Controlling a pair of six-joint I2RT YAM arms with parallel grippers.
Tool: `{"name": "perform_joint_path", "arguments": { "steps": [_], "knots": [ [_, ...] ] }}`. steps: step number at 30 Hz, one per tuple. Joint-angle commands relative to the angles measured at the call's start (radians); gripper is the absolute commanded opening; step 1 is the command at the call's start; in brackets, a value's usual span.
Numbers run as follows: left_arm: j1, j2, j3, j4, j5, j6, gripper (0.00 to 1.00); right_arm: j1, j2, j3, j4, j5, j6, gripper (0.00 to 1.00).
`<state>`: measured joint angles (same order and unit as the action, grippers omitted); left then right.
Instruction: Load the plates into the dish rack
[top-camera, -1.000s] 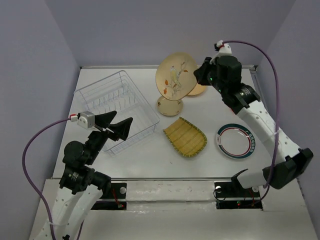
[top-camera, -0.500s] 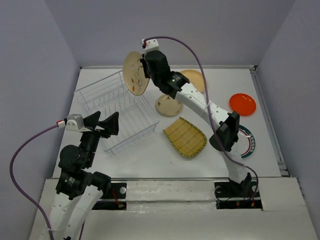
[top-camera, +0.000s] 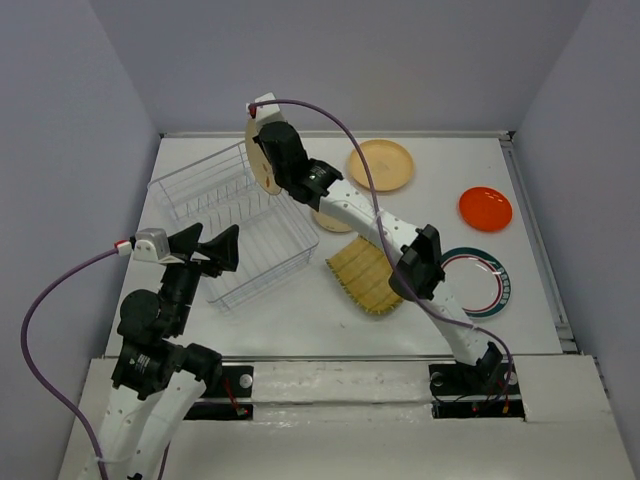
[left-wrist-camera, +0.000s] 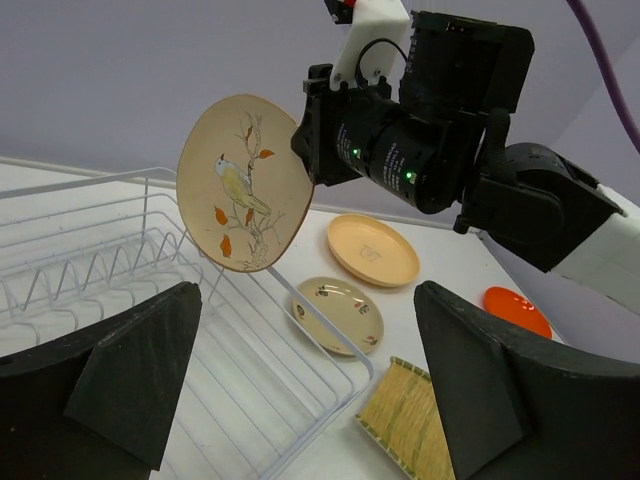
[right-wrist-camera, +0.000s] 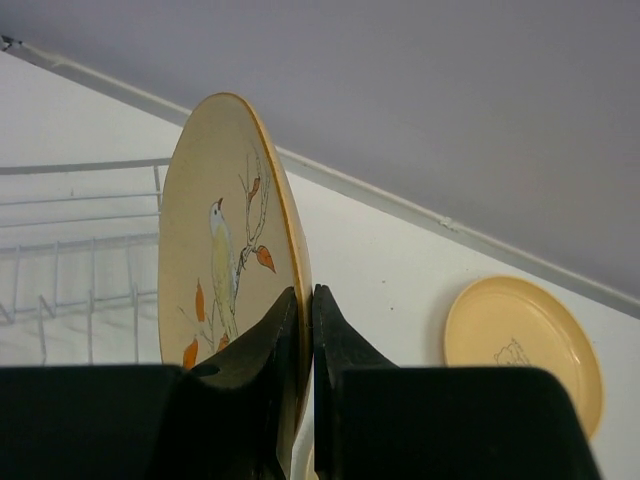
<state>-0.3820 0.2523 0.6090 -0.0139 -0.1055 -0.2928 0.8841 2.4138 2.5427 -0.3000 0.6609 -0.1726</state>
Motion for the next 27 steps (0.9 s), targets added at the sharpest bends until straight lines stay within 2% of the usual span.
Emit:
{"name": "perform_joint_path", "arguments": {
  "steps": [1,9,17,23,27],
  "knots": [
    [0.011,0.007,0.035,0.052,0.007,0.012,0.99,0.006,0.01,0.06,0.233,0.094,0.002,0.07],
    [0.012,0.005,0.034,0.051,0.003,0.007,0.99,0.048,0.103,0.059,0.259,0.164,-0.027,0.07],
    [0.011,0.008,0.034,0.043,-0.026,-0.003,0.99,0.067,0.107,-0.062,0.308,0.174,-0.016,0.07],
    [0.015,0.01,0.031,0.043,-0.028,-0.009,0.99,0.099,0.111,-0.101,0.413,0.181,-0.119,0.22],
    [0.02,0.01,0.031,0.043,-0.033,-0.009,0.99,0.108,0.126,-0.124,0.489,0.192,-0.179,0.3]
  ]
}}
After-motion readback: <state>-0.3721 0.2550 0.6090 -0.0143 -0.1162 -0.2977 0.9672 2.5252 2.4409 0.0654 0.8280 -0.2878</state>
